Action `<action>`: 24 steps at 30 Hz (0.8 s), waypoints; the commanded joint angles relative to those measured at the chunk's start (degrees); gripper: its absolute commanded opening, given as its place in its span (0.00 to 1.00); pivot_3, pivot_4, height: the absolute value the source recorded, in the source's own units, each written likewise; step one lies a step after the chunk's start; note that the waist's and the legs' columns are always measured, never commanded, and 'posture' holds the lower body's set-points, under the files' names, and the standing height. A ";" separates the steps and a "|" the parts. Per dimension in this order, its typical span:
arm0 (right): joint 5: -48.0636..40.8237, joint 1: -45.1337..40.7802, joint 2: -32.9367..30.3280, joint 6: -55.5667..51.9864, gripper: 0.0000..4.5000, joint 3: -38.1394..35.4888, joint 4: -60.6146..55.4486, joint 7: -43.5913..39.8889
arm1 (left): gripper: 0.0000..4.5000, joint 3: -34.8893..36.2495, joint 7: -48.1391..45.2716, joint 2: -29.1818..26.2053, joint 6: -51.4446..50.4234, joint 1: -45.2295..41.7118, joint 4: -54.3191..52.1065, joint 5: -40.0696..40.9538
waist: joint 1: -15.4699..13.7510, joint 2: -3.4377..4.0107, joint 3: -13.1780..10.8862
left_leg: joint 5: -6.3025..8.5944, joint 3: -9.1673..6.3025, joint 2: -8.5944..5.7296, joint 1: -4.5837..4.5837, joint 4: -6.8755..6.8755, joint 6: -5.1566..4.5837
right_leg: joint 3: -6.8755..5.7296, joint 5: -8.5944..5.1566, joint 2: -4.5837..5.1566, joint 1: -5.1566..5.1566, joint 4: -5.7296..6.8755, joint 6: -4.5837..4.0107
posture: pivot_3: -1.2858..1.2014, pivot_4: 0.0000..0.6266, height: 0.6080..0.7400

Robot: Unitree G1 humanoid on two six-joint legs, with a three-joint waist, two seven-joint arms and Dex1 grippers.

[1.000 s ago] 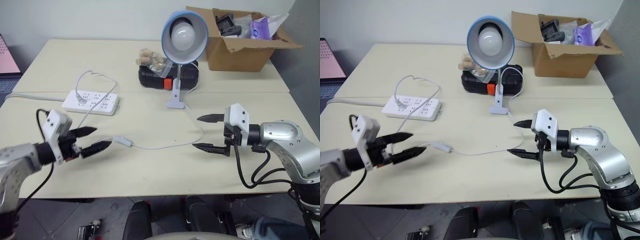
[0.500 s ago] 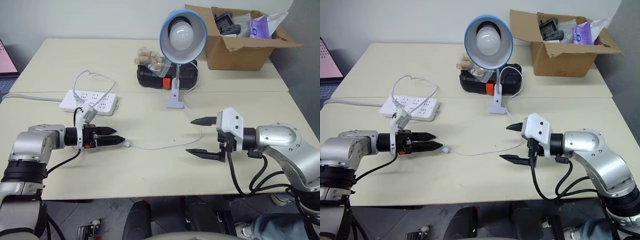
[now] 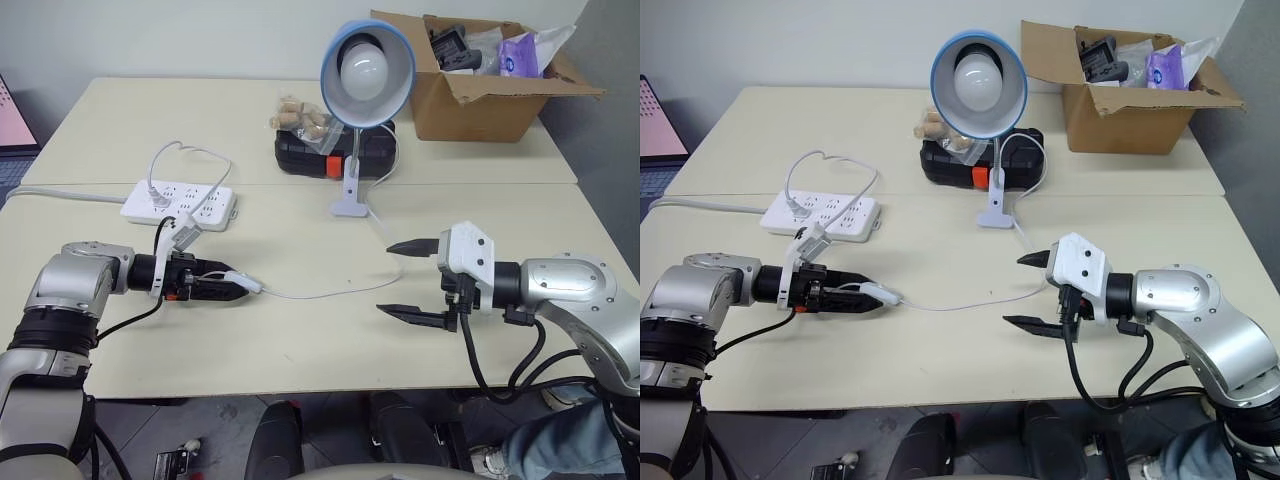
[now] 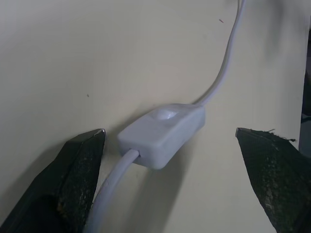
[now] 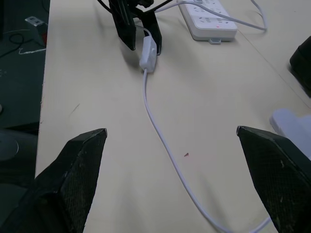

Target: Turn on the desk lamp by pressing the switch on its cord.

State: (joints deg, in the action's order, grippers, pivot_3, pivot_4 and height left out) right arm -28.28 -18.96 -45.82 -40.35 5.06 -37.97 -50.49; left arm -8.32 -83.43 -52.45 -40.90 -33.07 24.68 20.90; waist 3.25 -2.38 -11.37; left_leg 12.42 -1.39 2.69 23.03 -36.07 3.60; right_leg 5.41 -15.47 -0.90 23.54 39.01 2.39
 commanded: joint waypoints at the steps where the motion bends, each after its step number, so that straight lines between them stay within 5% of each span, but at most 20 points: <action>1: -0.37 -0.22 -0.79 1.33 1.00 -1.92 -1.05 -0.15 | 0.89 -0.82 -1.43 -0.11 -1.20 1.68 -2.21 -0.23 | 0.00 0.00 0.00 | 0.00 0.00 0.00 0.00 0.00 0.00 | 0.00 0.00 0.00 0.00 0.00 0.00 | 0.52 0.24 1.00; 14: -0.29 -1.26 -0.88 2.51 1.00 -1.67 0.06 -0.67 | 0.27 4.93 -0.13 -2.37 -3.84 7.75 -13.03 3.93 | 0.01 0.00 0.00 | 0.00 -0.02 0.02 0.01 0.00 0.00 | -0.02 0.00 0.00 0.01 0.01 0.00 | 0.52 0.24 1.00; 24: -1.08 -1.39 -0.10 2.37 1.00 -2.02 1.16 -0.22 | 0.26 11.70 10.59 3.47 1.51 12.67 -29.36 6.78 | -0.09 0.00 0.00 | 0.00 0.00 0.01 0.00 -0.02 0.00 | 0.02 0.02 0.04 -0.02 -0.01 0.04 | 0.52 0.24 1.00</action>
State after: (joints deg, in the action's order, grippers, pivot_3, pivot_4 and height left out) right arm -28.33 -19.48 -46.13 -38.50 5.01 -36.02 -51.05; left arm 0.86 -75.25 -50.11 -41.17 -20.52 -0.50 26.44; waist 3.16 -2.38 -11.37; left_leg 12.42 -1.40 2.69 23.03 -36.09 3.60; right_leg 5.43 -15.45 -0.86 23.52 39.00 2.43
